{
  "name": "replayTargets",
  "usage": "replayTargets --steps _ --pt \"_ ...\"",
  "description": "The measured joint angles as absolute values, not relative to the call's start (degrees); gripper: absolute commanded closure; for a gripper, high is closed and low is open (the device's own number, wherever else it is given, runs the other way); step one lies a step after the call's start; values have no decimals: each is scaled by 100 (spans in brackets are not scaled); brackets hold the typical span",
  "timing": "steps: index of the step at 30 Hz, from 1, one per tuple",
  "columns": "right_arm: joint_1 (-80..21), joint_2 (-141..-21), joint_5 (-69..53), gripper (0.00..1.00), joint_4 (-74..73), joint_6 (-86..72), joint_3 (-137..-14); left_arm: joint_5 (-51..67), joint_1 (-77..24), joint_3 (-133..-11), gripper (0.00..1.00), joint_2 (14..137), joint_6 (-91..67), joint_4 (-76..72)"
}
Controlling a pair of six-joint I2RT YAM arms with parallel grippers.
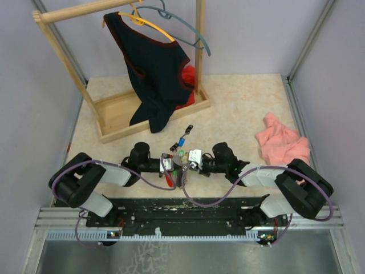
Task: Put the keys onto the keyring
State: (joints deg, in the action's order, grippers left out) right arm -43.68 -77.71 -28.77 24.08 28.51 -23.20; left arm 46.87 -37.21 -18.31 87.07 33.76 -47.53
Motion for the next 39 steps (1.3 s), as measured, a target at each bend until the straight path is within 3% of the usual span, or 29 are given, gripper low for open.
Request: replayTargets --steps 12,39 --pt "-4278 -7828 -3385 100 3328 2873 -2176 4628 -3815 -1817 99 8707 3417 -4755" --pt "-4257 -8044 -3680 100 3341 3116 -2178 4600 -3826 -1817 99 8733 3413 -4753"
